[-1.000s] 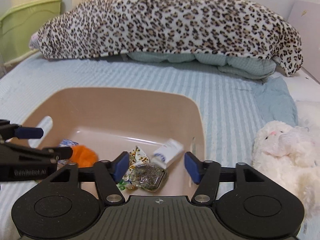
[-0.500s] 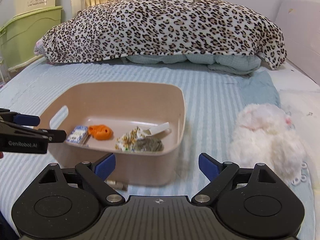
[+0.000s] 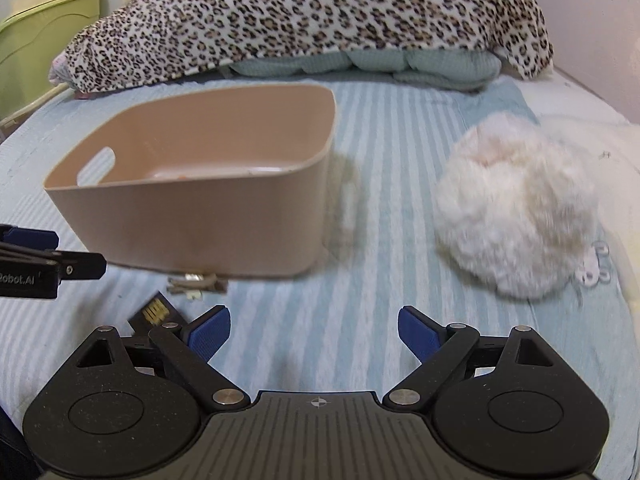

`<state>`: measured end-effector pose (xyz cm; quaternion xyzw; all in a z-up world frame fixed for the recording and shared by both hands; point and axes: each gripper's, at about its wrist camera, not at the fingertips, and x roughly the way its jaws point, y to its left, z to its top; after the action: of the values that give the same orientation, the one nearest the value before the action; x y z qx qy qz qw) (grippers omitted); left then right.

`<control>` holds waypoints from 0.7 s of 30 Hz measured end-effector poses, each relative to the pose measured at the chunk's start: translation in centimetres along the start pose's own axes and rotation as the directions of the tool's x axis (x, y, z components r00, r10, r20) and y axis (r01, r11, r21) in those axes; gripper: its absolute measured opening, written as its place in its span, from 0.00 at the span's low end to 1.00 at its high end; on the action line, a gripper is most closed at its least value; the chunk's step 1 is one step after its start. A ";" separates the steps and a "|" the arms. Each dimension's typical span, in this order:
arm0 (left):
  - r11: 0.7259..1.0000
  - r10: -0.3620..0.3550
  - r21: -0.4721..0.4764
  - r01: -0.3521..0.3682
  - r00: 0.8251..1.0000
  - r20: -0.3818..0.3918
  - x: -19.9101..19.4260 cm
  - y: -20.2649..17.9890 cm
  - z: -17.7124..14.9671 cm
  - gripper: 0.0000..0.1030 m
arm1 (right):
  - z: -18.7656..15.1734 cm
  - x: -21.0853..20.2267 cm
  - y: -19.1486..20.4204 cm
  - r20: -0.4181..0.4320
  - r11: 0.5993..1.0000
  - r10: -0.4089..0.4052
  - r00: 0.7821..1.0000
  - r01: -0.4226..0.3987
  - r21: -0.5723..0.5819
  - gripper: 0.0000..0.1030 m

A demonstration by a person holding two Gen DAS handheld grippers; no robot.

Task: Organize objects
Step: 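Move both tools to the black square box and hair clip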

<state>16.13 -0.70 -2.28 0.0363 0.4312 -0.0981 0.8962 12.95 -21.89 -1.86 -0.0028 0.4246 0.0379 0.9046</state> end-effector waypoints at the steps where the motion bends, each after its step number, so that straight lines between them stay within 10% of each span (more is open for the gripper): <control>1: 1.000 -0.009 0.004 0.009 1.000 -0.005 0.2 -0.2 -0.2 0.75 | -0.2 0.1 -0.2 -0.004 1.000 -0.002 1.000 0.002 0.004 0.89; 21: 0.998 -0.060 0.028 0.064 0.990 -0.125 6.2 -2.6 -2.4 0.74 | -1.7 2.5 -0.3 -0.054 1.000 -0.002 0.999 0.001 -0.012 0.89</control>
<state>17.55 -3.81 -8.56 0.0431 0.4853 -0.1302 0.8635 13.21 -22.09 -4.90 -0.0096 0.4489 0.0396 0.8927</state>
